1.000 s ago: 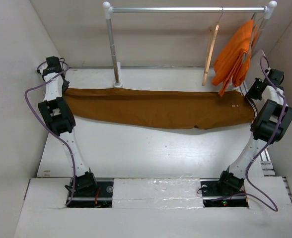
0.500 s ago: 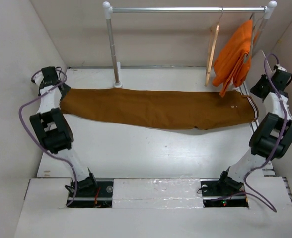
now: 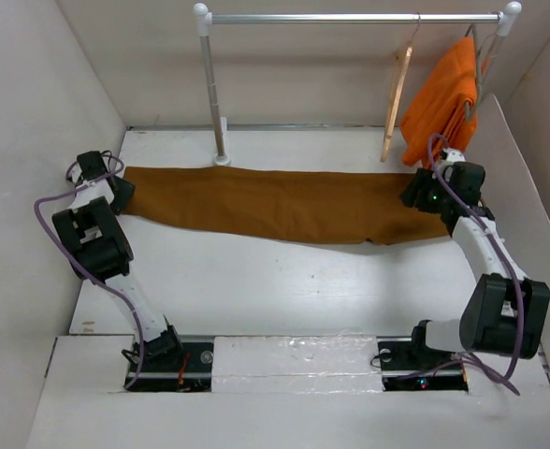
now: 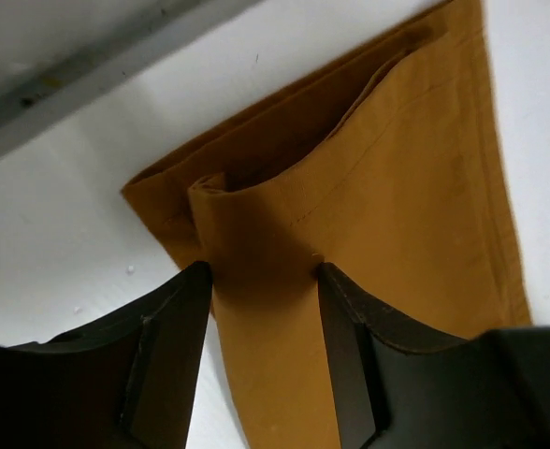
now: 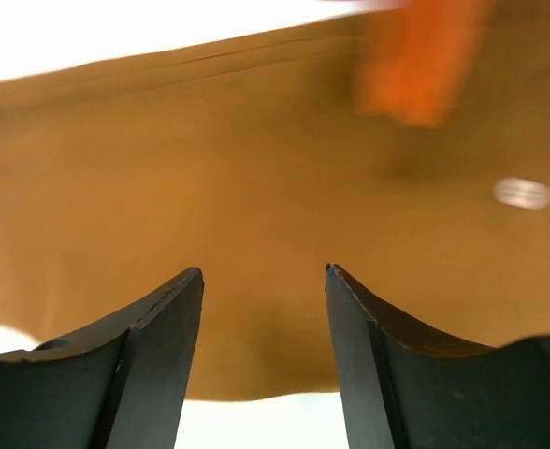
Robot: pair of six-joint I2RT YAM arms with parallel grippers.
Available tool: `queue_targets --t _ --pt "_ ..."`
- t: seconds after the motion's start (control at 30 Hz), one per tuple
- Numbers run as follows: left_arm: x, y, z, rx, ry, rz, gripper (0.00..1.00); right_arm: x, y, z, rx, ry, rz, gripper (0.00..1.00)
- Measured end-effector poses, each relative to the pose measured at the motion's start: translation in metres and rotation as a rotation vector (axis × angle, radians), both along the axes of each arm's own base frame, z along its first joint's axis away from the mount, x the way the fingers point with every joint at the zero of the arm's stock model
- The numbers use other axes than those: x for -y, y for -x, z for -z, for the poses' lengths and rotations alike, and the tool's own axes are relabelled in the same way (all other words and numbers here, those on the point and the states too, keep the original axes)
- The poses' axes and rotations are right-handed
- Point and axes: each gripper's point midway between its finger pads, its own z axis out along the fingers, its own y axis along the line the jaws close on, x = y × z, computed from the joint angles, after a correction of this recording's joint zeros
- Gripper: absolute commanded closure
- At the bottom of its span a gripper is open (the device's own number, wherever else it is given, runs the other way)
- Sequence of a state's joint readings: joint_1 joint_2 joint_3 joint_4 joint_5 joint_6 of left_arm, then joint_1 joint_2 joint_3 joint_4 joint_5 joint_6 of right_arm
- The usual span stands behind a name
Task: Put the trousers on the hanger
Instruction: Fold the trousers at the center of the board.
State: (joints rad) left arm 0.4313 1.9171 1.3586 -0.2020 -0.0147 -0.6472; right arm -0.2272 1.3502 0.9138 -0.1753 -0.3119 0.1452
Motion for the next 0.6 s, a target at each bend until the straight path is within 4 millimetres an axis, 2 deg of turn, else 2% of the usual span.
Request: queue_targets --t 0.07,0.2,0.3,0.43,0.5,0.57,0.6 --pt "0.004 -0.004 0.016 -0.021 0.030 0.017 0.56 -0.028 0.005 -0.006 0.020 0.018 -0.094 0.39" --pt "0.009 -0.008 0.028 -0.036 0.062 0.035 1.00 -0.077 0.030 -0.017 0.068 0.022 -0.262 0.39" --pt "0.008 -0.013 0.024 -0.043 0.064 0.041 1.00 -0.098 0.052 -0.008 0.054 0.021 -0.344 0.39" --pt "0.005 -0.006 0.013 -0.070 0.032 0.019 1.00 -0.101 0.066 0.007 0.023 0.026 -0.370 0.38" --pt "0.003 0.002 0.003 -0.093 0.001 -0.002 0.87 -0.101 0.067 0.015 0.003 0.037 -0.388 0.37" --pt "-0.003 0.007 -0.011 -0.114 -0.045 -0.021 0.61 -0.101 0.067 0.025 -0.024 0.046 -0.408 0.34" --pt "-0.007 0.007 -0.022 -0.117 -0.074 -0.036 0.53 -0.101 0.067 0.032 -0.044 0.049 -0.417 0.33"
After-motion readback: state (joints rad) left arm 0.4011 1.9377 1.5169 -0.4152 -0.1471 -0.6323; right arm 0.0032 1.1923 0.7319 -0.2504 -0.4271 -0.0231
